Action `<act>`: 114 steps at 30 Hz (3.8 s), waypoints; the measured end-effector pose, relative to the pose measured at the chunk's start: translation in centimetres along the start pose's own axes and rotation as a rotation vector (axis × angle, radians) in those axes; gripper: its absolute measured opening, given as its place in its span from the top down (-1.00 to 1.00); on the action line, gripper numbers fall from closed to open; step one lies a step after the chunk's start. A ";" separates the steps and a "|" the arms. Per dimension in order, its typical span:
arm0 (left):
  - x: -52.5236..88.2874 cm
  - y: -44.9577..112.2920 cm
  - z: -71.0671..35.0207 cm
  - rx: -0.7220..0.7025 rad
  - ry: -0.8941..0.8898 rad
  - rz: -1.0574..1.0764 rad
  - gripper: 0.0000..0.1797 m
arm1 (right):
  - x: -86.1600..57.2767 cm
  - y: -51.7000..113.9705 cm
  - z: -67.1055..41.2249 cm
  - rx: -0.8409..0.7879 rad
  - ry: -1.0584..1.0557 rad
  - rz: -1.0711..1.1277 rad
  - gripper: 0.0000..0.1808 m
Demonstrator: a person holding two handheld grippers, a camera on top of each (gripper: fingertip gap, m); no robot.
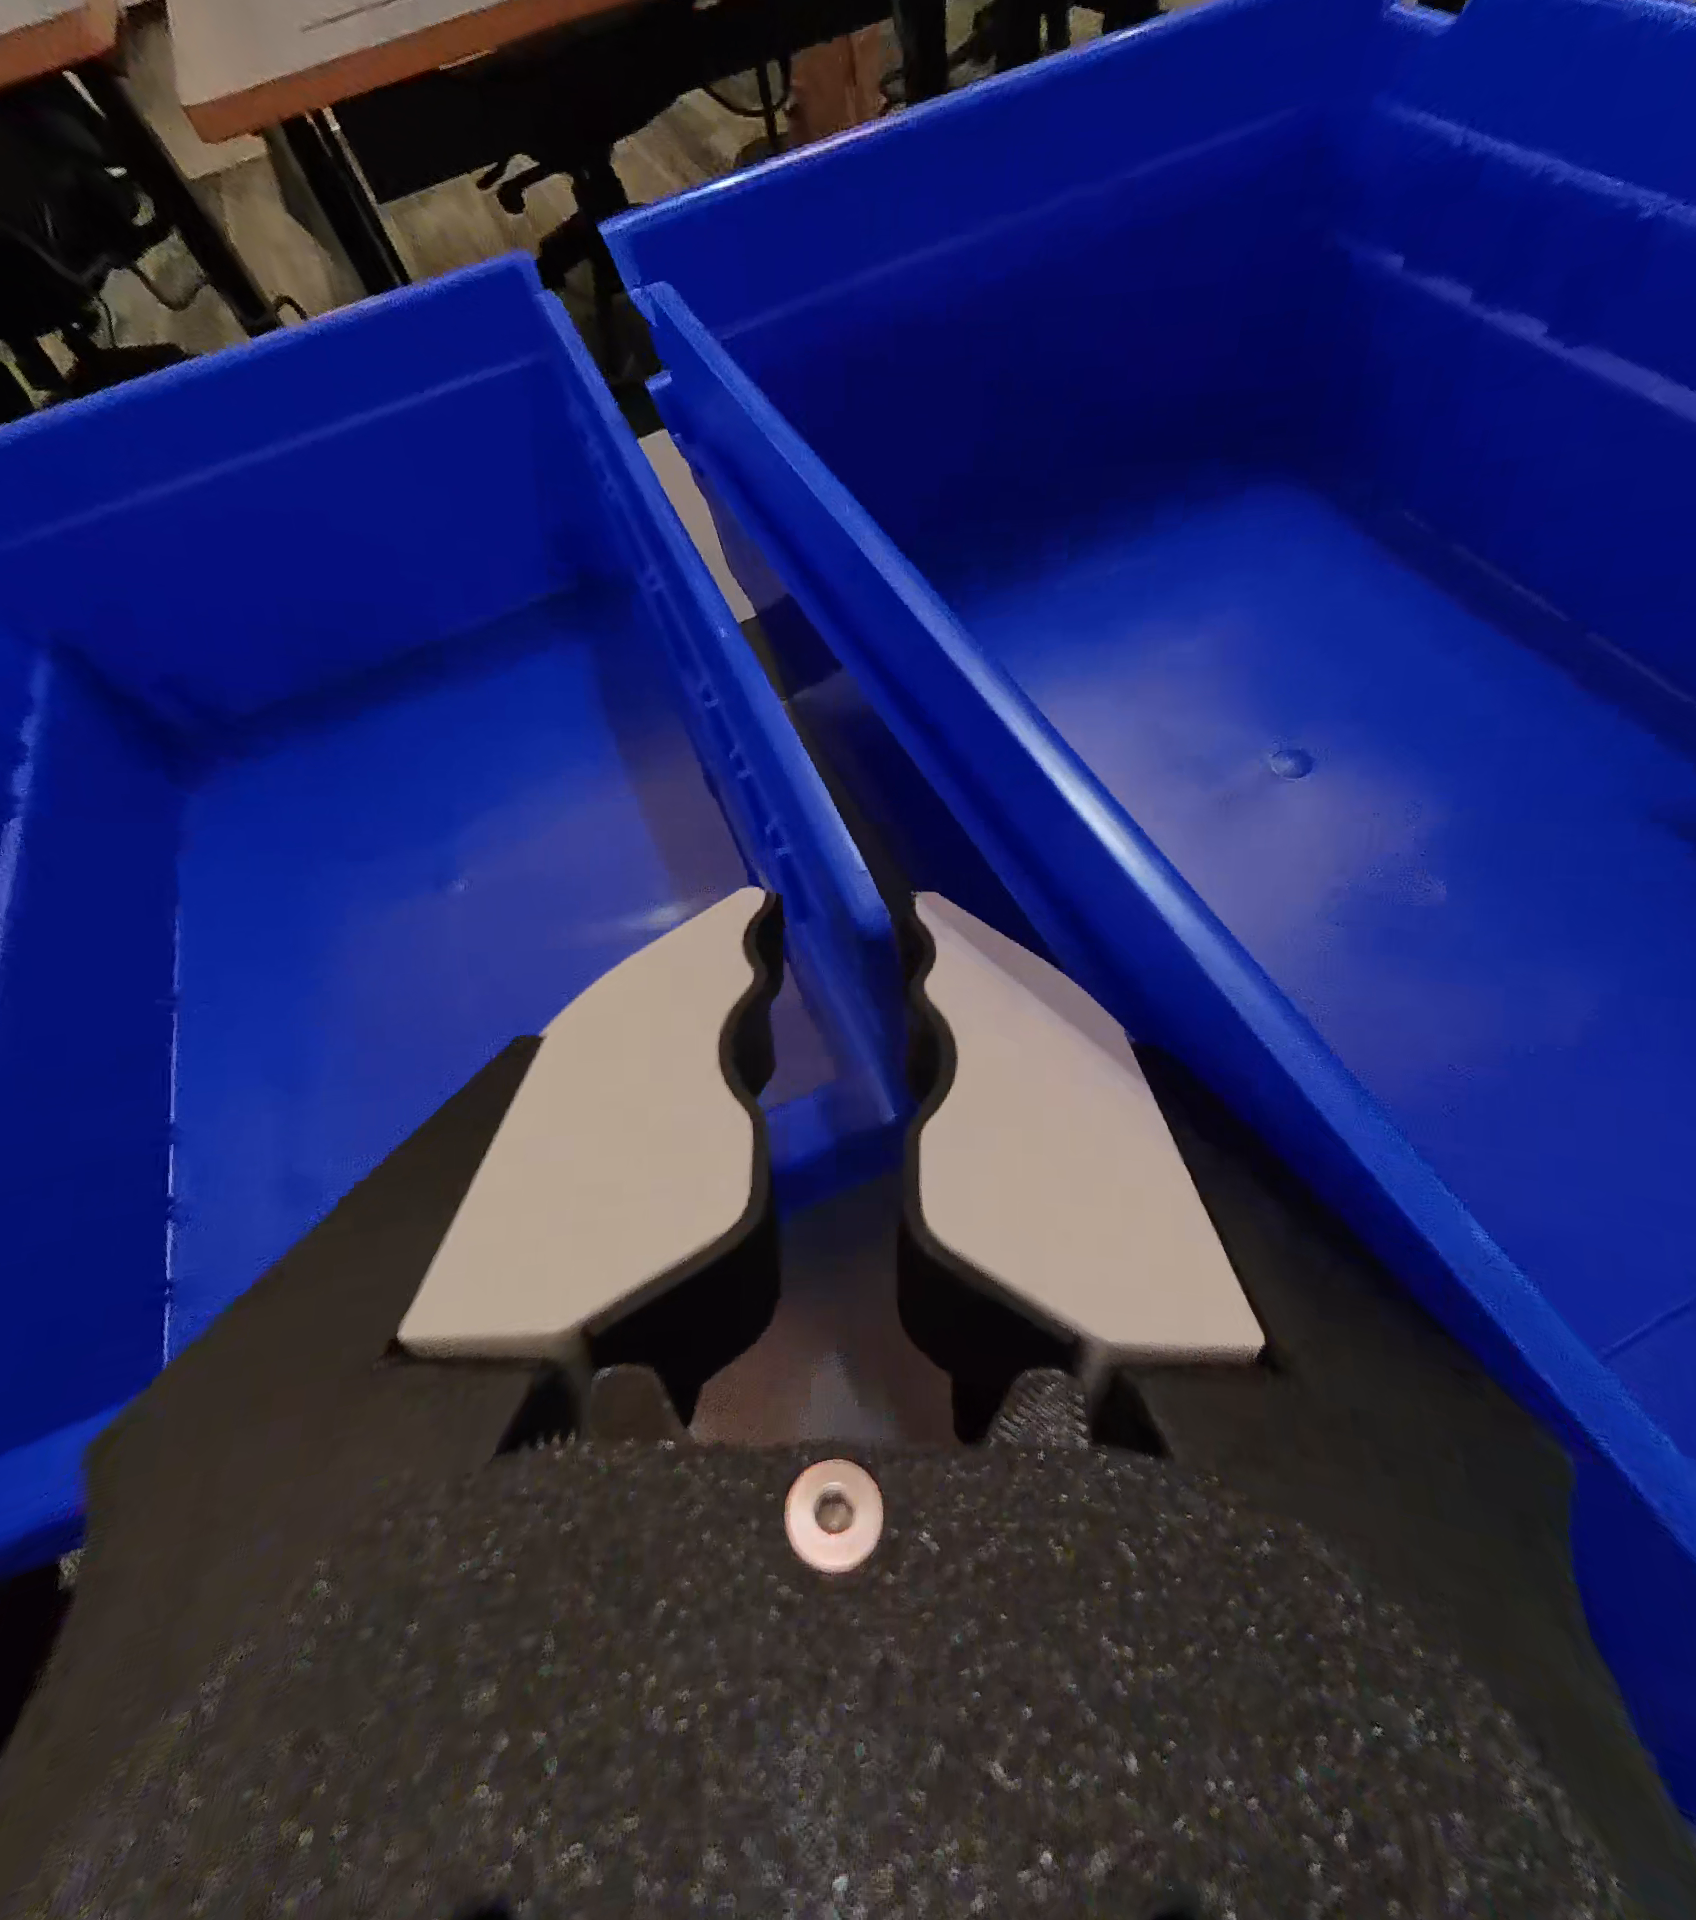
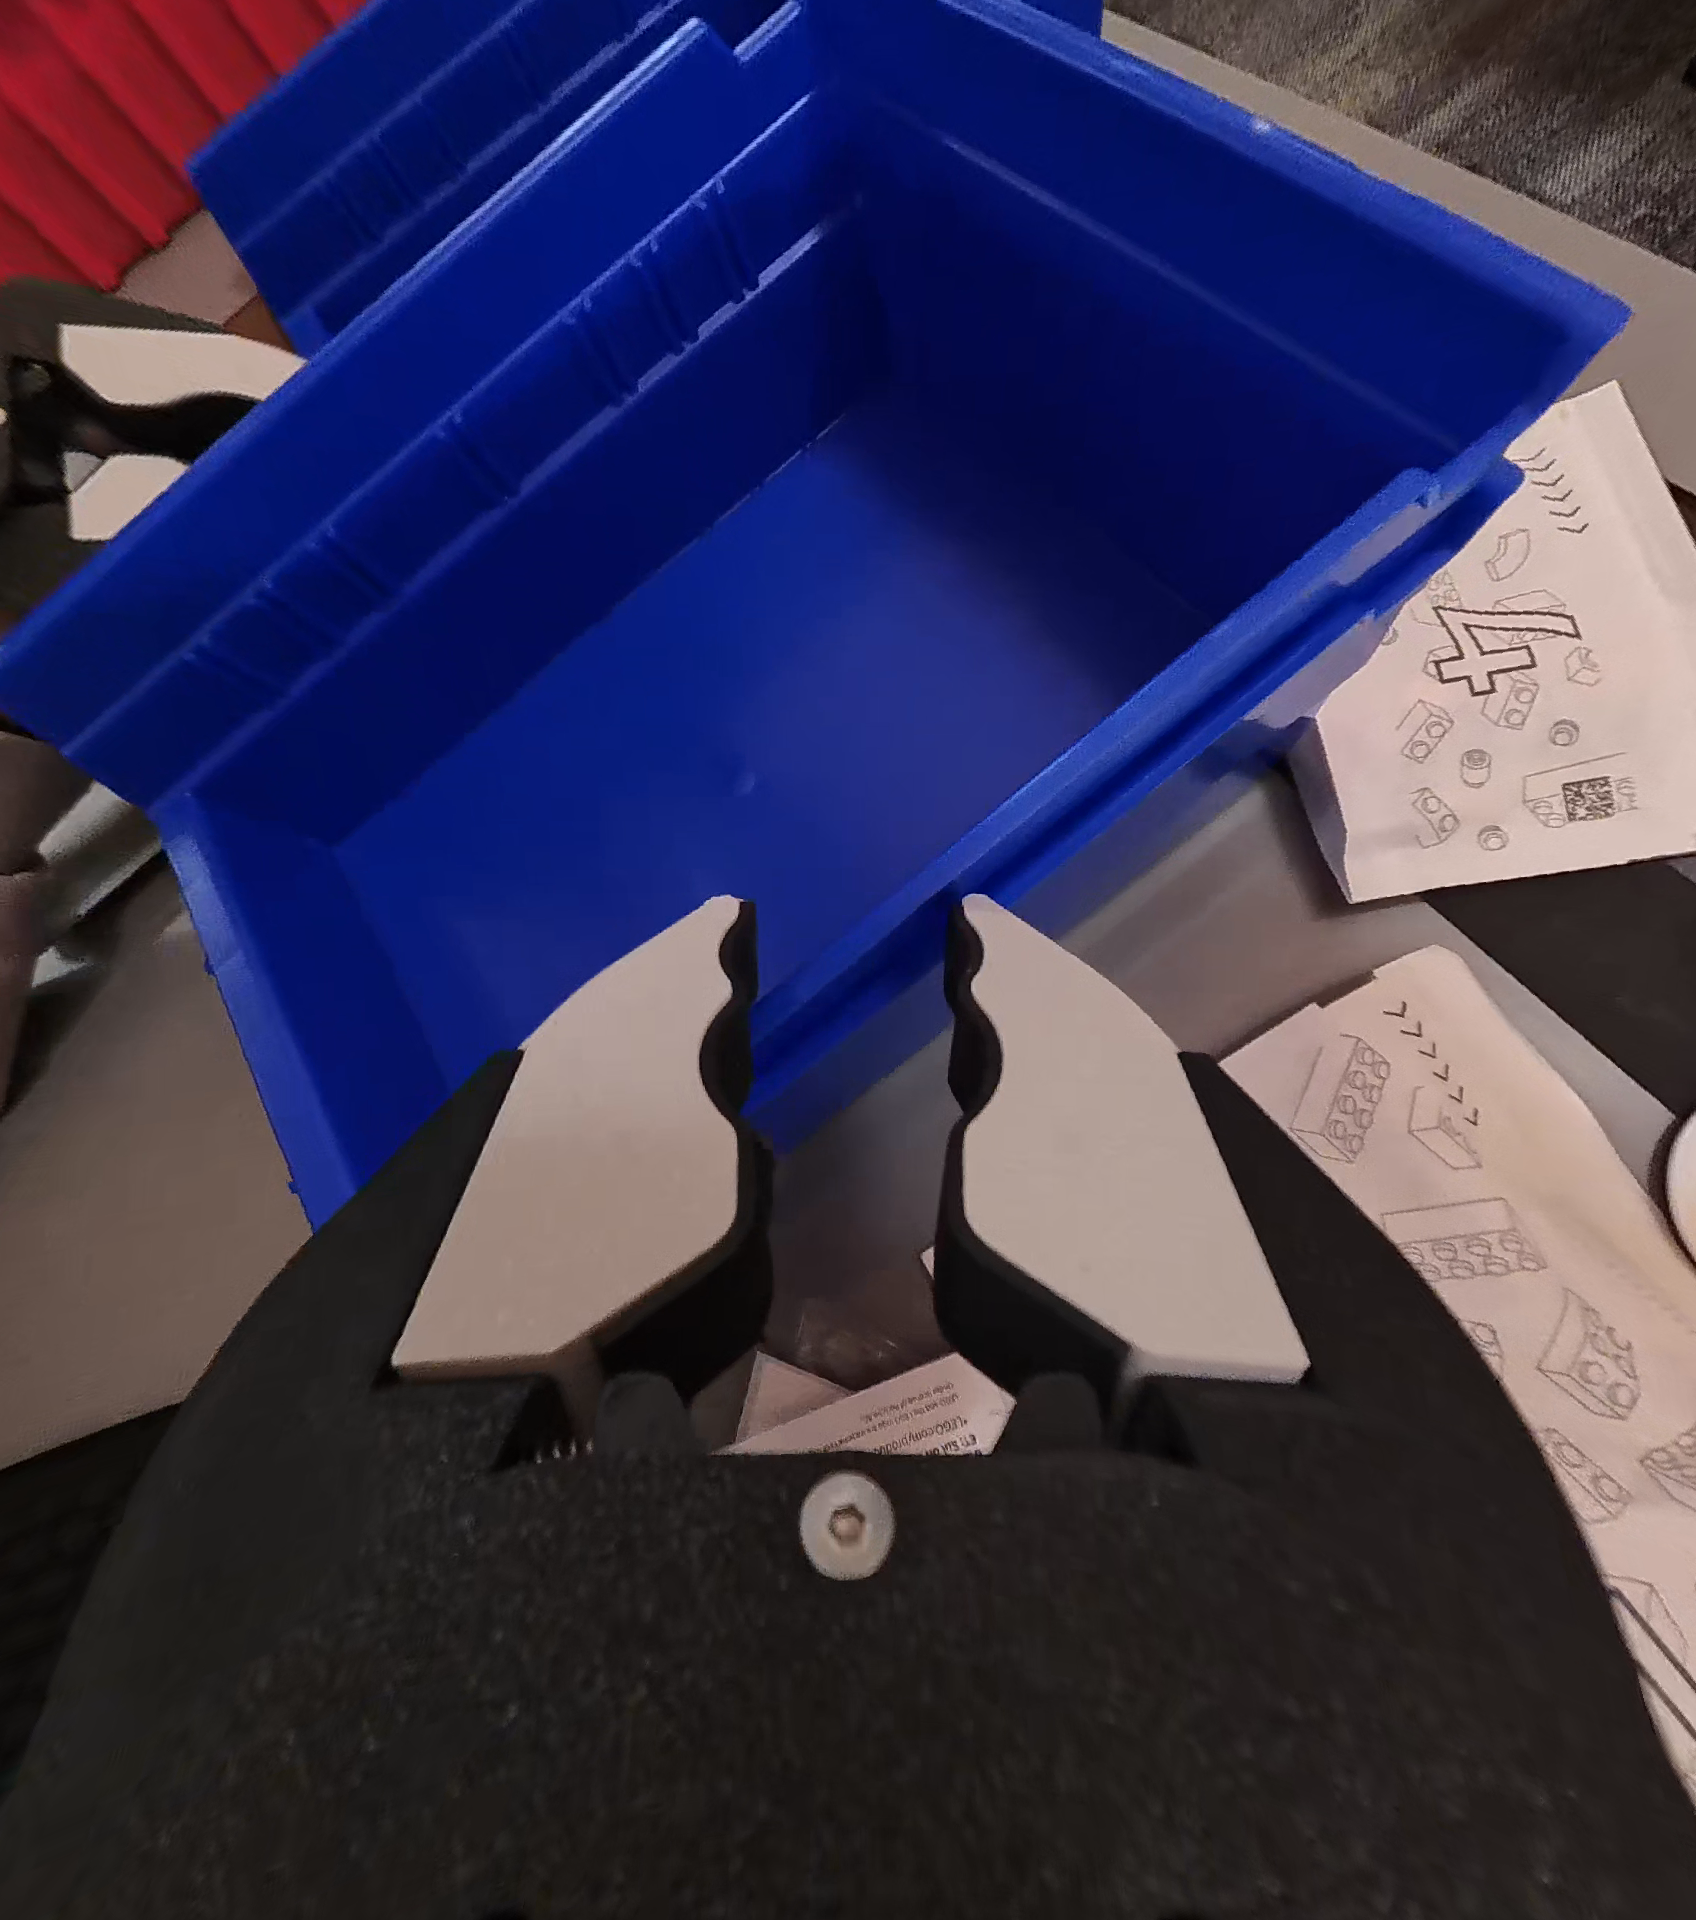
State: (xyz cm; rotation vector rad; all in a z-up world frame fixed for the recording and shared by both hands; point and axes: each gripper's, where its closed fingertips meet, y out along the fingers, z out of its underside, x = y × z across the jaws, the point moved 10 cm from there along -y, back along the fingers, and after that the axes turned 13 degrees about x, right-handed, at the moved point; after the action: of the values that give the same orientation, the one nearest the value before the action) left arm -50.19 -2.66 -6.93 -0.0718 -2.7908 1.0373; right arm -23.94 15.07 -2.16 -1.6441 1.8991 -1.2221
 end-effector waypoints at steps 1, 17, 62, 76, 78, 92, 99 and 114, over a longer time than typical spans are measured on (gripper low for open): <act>0.0 0.3 -0.1 -0.006 0.011 -0.002 0.83 | 0.0 0.0 0.0 -0.004 0.001 0.000 0.62; -4.4 -5.4 -0.7 -0.151 0.012 -0.446 0.93 | 0.0 -1.0 1.1 -0.042 -0.003 0.039 0.71; -1.5 -21.1 14.4 0.225 -0.214 -0.649 0.85 | 2.0 -1.7 3.7 -0.027 -0.051 -0.067 0.55; -10.4 -25.0 16.7 0.120 -0.461 -0.762 0.90 | 2.9 -1.9 4.1 0.002 -0.051 -0.063 0.50; -11.1 -25.0 16.8 0.108 -0.462 -0.739 0.87 | 2.6 -1.7 3.7 0.001 -0.032 -0.053 0.60; -15.3 -30.1 14.2 -0.214 -0.339 -0.726 0.71 | 0.7 1.7 -2.7 0.010 -0.123 0.037 0.73; -17.3 -26.5 11.0 -0.328 -0.260 -0.496 0.70 | -1.4 4.3 -7.7 -0.003 -0.162 0.081 0.79; -18.9 -20.0 8.6 -0.174 -0.109 -0.398 0.73 | -2.7 12.0 -17.7 -0.042 -0.237 0.001 0.78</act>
State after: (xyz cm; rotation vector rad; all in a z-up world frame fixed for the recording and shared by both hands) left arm -32.76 -25.26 -2.89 0.5113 -2.8144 0.7206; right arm -43.66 23.71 -2.18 -1.7235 1.7892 -0.9448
